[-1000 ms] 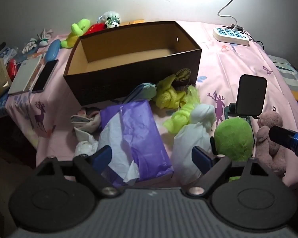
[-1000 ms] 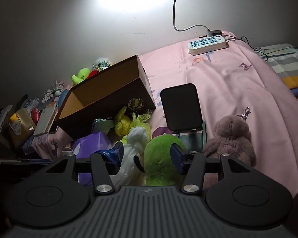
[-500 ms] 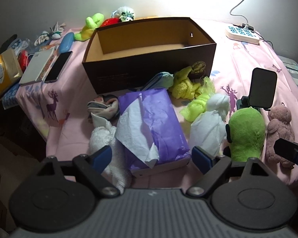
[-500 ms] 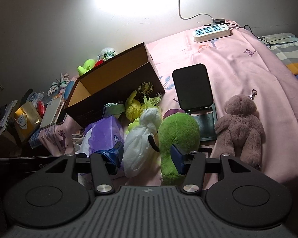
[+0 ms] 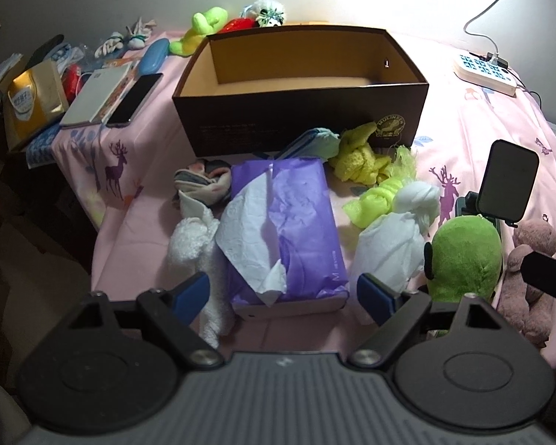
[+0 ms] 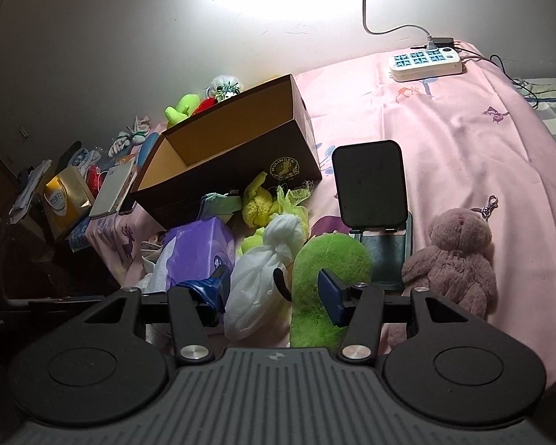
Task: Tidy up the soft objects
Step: 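Move the left gripper toward the white mesh bath puff beside the tissue box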
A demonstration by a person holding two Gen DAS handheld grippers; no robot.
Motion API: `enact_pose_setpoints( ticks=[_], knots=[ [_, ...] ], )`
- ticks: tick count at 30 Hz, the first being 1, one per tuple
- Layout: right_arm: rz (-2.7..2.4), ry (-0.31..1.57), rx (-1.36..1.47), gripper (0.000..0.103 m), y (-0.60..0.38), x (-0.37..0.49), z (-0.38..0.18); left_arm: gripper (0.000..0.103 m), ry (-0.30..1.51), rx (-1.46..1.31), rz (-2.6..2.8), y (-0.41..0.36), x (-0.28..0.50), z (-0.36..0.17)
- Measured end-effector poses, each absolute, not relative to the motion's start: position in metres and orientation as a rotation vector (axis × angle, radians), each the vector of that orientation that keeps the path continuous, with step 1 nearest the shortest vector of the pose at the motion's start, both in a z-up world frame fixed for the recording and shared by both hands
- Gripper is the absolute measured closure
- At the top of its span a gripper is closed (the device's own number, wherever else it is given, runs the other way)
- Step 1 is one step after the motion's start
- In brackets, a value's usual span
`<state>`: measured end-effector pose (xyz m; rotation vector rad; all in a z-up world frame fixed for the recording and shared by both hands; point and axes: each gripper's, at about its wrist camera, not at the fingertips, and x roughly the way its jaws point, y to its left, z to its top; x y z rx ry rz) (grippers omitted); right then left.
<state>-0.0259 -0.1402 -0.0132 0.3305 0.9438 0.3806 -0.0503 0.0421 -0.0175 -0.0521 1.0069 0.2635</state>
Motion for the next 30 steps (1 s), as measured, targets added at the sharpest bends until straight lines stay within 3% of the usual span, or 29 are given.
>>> enact_pose_setpoints(
  ticks=[30],
  knots=[
    [0.477, 1.046, 0.396, 0.066, -0.192, 0.001, -0.045, 0.020, 1.086, -0.124, 0.338, 0.005, -0.053, -0.043]
  ],
)
